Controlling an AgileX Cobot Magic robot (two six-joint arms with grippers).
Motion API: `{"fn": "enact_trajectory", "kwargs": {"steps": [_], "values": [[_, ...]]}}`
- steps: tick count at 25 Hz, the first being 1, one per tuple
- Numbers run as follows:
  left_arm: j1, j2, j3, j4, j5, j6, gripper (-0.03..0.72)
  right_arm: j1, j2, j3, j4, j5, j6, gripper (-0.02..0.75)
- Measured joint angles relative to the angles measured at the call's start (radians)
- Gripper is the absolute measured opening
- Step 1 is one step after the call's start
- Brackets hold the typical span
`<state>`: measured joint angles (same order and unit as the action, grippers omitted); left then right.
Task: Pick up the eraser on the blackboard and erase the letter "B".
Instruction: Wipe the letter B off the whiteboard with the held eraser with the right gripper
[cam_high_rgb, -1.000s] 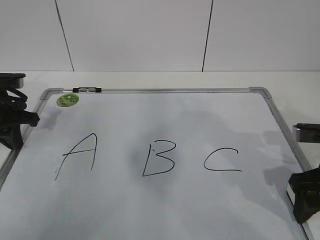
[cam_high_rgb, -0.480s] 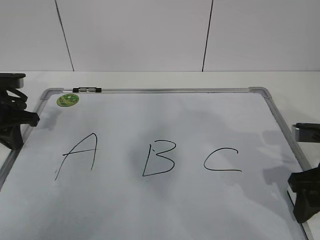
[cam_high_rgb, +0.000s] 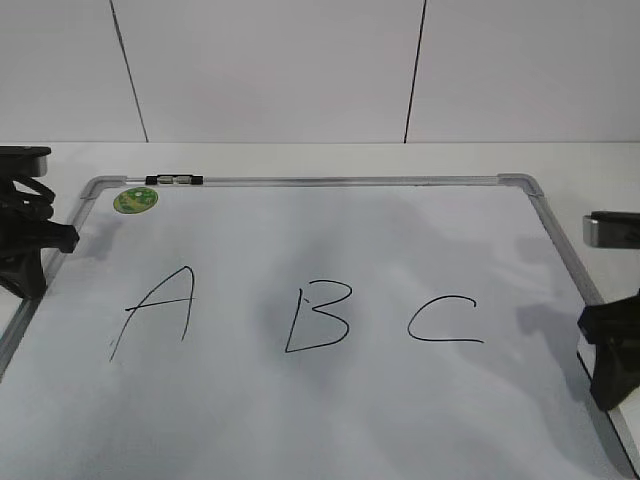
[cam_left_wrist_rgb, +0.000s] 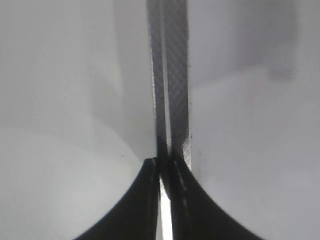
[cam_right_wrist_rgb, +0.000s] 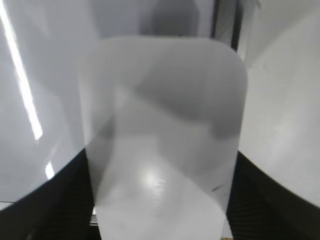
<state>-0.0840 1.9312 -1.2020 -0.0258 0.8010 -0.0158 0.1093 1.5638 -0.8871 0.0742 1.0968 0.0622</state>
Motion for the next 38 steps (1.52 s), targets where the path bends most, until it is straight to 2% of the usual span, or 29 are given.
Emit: {"fn": "enact_trajectory", "kwargs": {"steps": [6,9,18,23,30,38], "values": [[0.0,0.0,0.0,0.0,0.0,0.0,0.019,0.0,0.0,-0.151,0.023,0.1,0.0,0.531],[0.001,0.0,0.0,-0.002,0.0,0.0,0.019,0.032,0.002,-0.241,0.031,0.107,0.003,0.531],[0.002,0.0,0.0,-0.007,0.002,0.0,0.02,0.297,0.174,-0.507,0.017,0.122,0.079,0.531],[0.002,0.0,0.0,-0.007,0.002,0.0,0.02,0.387,0.328,-0.677,0.013,0.122,0.09,0.531],[0.002,0.0,0.0,-0.008,0.003,0.0,0.02,0.413,0.513,-0.848,0.006,0.123,0.092,0.531],[0.002,0.0,0.0,-0.008,0.003,0.0,0.02,0.413,0.648,-0.936,0.004,0.123,0.092,0.531]]}}
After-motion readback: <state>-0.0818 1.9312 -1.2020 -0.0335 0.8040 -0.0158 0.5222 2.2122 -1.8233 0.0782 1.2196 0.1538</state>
